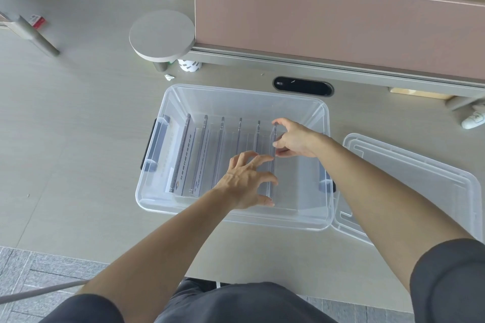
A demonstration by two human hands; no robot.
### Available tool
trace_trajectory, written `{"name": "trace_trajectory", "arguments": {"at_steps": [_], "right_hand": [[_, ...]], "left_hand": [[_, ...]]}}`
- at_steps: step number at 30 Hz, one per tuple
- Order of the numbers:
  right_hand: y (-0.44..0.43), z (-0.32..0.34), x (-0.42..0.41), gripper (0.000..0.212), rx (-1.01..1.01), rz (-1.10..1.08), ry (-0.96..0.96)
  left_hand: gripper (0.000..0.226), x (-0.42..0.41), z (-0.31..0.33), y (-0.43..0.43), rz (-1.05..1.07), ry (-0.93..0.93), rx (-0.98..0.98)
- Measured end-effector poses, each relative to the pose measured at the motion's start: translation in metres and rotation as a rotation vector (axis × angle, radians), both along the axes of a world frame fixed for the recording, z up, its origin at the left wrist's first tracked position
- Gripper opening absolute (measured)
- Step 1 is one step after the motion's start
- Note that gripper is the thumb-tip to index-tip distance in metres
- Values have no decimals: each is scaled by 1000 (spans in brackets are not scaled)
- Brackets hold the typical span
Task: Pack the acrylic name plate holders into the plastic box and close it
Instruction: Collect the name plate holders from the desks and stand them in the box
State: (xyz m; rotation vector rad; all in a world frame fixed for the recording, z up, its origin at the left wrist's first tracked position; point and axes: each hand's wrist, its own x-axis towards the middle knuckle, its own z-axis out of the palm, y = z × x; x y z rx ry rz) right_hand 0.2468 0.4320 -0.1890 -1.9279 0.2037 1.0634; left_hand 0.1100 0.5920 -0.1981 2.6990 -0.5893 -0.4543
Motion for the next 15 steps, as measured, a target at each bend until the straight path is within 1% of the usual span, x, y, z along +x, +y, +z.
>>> {"name": "trace_trajectory", "arguments": {"at_steps": [6, 9, 10, 13, 15], "right_hand": [[2, 2, -1, 62, -37, 6, -31], [4, 6, -5, 65, -104, 38, -70], [5, 8, -6, 65, -166, 84, -112], [7, 25, -13, 63, -388, 266, -309], [8, 36, -21, 51, -412, 266, -358]], "left_hand": [[47, -1, 4, 4, -16, 10, 2], [47, -3, 10, 16, 38, 21, -18], [44, -4, 12, 23, 62, 5, -24], [25, -7, 19, 52, 163, -74, -62], [20, -9, 25, 74, 218, -107, -61]]}}
